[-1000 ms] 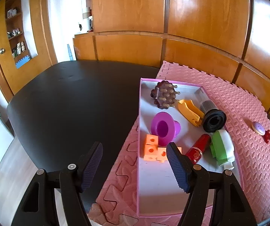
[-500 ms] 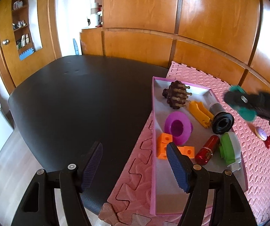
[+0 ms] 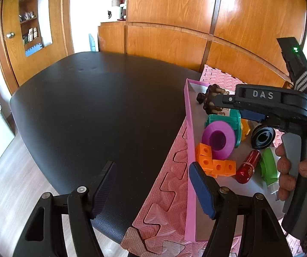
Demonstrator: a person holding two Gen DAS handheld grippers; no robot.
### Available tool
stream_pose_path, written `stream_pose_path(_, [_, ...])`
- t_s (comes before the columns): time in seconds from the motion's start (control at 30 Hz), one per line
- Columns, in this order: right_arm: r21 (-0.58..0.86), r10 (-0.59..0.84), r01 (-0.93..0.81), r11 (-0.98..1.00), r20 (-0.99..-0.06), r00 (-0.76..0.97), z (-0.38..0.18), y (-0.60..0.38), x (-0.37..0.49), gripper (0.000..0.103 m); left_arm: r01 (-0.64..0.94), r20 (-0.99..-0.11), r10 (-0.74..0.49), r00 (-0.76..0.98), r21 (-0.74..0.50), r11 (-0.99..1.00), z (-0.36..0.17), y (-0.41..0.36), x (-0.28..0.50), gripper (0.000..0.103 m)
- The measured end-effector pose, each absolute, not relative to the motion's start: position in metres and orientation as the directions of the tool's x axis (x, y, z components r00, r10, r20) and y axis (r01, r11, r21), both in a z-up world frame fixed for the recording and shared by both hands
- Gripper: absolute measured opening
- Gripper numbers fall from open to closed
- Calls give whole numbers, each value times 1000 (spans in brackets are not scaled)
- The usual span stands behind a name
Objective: Organize rigid objects
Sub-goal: 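Carry the teal spool into the box and release it with the right tool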
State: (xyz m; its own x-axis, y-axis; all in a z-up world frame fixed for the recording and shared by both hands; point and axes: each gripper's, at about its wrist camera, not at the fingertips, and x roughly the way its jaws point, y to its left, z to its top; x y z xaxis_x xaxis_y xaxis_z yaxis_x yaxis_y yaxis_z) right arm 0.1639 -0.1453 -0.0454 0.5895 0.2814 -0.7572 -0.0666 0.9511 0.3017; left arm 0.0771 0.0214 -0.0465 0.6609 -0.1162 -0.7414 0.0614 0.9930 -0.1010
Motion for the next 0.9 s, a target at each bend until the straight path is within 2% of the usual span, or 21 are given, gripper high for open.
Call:
stream_pose_path(0.4, [305,240,-28,952,-686,687,-12,-175,123,62,88,-728,-129,674,-94,992,-39,12,69,73])
stream_pose_path(0.7, [234,148,18,972,-669,728,-7,-193,81,63,124,-711,-135,690,-67,990,-27,-3,60,76])
stream_pose_path(0.9, [186,112,20,982,-668,736,-11,-203,57,67,148,-710,-139,690,-49,988,-26,-14,55,76])
